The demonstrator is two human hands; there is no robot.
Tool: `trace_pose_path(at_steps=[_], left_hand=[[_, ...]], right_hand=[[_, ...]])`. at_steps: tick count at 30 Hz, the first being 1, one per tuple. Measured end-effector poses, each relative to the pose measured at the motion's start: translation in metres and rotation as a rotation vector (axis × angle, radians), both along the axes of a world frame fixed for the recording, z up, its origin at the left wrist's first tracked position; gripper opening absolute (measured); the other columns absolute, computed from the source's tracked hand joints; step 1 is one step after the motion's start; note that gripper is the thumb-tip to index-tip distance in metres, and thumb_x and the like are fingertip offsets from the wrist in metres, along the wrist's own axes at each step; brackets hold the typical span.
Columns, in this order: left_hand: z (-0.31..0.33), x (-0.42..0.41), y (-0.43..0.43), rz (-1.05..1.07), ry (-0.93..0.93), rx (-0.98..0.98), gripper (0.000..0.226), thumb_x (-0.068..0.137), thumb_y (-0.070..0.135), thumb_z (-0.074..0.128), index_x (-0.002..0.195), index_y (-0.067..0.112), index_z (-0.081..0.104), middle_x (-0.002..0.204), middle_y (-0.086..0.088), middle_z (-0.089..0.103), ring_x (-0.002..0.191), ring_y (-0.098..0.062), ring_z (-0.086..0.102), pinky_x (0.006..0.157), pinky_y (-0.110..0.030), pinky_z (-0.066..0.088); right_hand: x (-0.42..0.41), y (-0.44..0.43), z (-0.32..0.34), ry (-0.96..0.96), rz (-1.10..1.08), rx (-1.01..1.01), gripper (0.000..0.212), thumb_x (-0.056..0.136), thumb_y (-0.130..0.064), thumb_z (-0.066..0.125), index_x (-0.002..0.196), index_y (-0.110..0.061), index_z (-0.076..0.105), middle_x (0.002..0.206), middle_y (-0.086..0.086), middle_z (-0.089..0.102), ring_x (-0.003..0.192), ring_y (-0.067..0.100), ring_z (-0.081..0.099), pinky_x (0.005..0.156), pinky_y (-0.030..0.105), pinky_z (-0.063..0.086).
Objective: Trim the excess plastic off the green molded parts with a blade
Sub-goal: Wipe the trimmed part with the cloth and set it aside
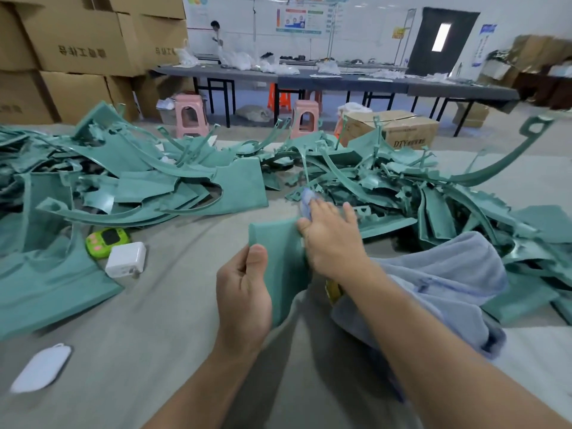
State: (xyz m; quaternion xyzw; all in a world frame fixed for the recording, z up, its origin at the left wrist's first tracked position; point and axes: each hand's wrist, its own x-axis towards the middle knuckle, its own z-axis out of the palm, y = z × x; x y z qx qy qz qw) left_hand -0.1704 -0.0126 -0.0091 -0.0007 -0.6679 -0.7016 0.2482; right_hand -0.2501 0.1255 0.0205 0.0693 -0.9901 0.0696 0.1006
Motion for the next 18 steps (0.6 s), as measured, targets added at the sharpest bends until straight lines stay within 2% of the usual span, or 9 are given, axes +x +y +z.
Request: trace_pose_path(at_steps=[3,5,7,10,12,13,15,17,18], left_hand=[[0.001,0.002,-0.003,-0.004,0.032,-0.106,0.037,0.099,0.034,0.044,0.064,0.026,0.056,0.053,0.014,0.043,0.051,-0.002,0.035,0.048,-0.02,0.029],[0.001,0.0,-0.002,-0.01,0.033,-0.106,0.035,0.099,0.034,0.045,0.068,0.025,0.061,0.056,0.013,0.048,0.052,-0.002,0.038,0.048,-0.019,0.032],[0.0,-0.003,-0.006,0.027,0.025,-0.099,0.039,0.099,0.036,0.045,0.069,0.014,0.055,0.057,0.01,0.042,0.053,-0.004,0.035,0.049,-0.022,0.03],[-0.001,-0.012,-0.017,0.12,-0.06,-0.016,0.048,0.095,0.04,0.046,0.07,0.0,0.037,0.066,-0.001,0.035,0.061,-0.013,0.034,0.056,-0.031,0.029],[0.004,-0.016,-0.024,0.153,-0.194,0.208,0.042,0.09,0.037,0.052,0.071,0.0,0.044,0.067,-0.005,0.044,0.062,-0.018,0.044,0.058,-0.033,0.037],[0.006,-0.02,-0.026,0.162,-0.275,0.331,0.036,0.09,0.033,0.056,0.071,0.002,0.05,0.063,-0.006,0.051,0.058,-0.019,0.052,0.054,-0.03,0.042],[0.01,-0.021,-0.028,0.116,-0.44,0.503,0.023,0.093,0.024,0.062,0.076,0.009,0.064,0.061,-0.001,0.068,0.052,-0.02,0.066,0.044,-0.027,0.049],[0.012,-0.02,-0.024,-0.006,-0.557,0.582,0.018,0.095,0.02,0.063,0.086,0.006,0.069,0.065,-0.004,0.073,0.05,-0.021,0.068,0.039,-0.027,0.049],[0.011,-0.02,-0.02,-0.064,-0.587,0.583,0.018,0.096,0.019,0.063,0.087,0.005,0.069,0.064,-0.006,0.073,0.048,-0.02,0.068,0.037,-0.026,0.048]], right_hand=[[-0.004,0.03,0.01,-0.057,-0.01,0.243,0.037,0.101,-0.024,0.038,0.133,-0.016,0.054,0.15,0.011,0.044,0.146,0.033,0.032,0.123,0.062,0.001],[-0.006,0.044,0.014,-0.061,-0.067,0.287,0.042,0.1,-0.026,0.038,0.137,-0.015,0.053,0.143,0.009,0.052,0.147,0.035,0.033,0.124,0.062,0.001],[-0.006,0.055,0.017,0.012,-0.173,0.288,0.04,0.101,-0.021,0.037,0.135,-0.016,0.056,0.138,0.007,0.059,0.148,0.034,0.032,0.125,0.058,0.004],[-0.002,0.07,0.017,0.357,-0.277,-0.12,0.033,0.102,-0.013,0.038,0.122,-0.018,0.064,0.123,0.003,0.064,0.134,0.025,0.046,0.119,0.038,0.014],[0.01,0.07,0.023,0.586,-0.309,-0.484,0.03,0.104,-0.015,0.039,0.111,-0.023,0.067,0.098,-0.004,0.062,0.1,0.02,0.056,0.095,0.026,0.025],[0.018,0.066,0.026,0.642,-0.337,-0.621,0.029,0.104,-0.018,0.04,0.1,-0.027,0.067,0.087,-0.008,0.059,0.084,0.017,0.053,0.082,0.028,0.029],[0.033,0.056,0.027,0.598,-0.431,-0.807,0.033,0.101,-0.02,0.042,0.071,-0.023,0.053,0.064,-0.008,0.049,0.061,0.014,0.042,0.059,0.036,0.03],[0.044,0.045,0.024,0.412,-0.466,-0.925,0.037,0.097,-0.017,0.046,0.062,-0.017,0.039,0.055,-0.002,0.041,0.054,0.018,0.037,0.053,0.036,0.029],[0.049,0.037,0.025,0.289,-0.437,-1.041,0.036,0.097,-0.016,0.048,0.062,-0.017,0.042,0.056,0.004,0.044,0.055,0.021,0.04,0.053,0.036,0.032]])
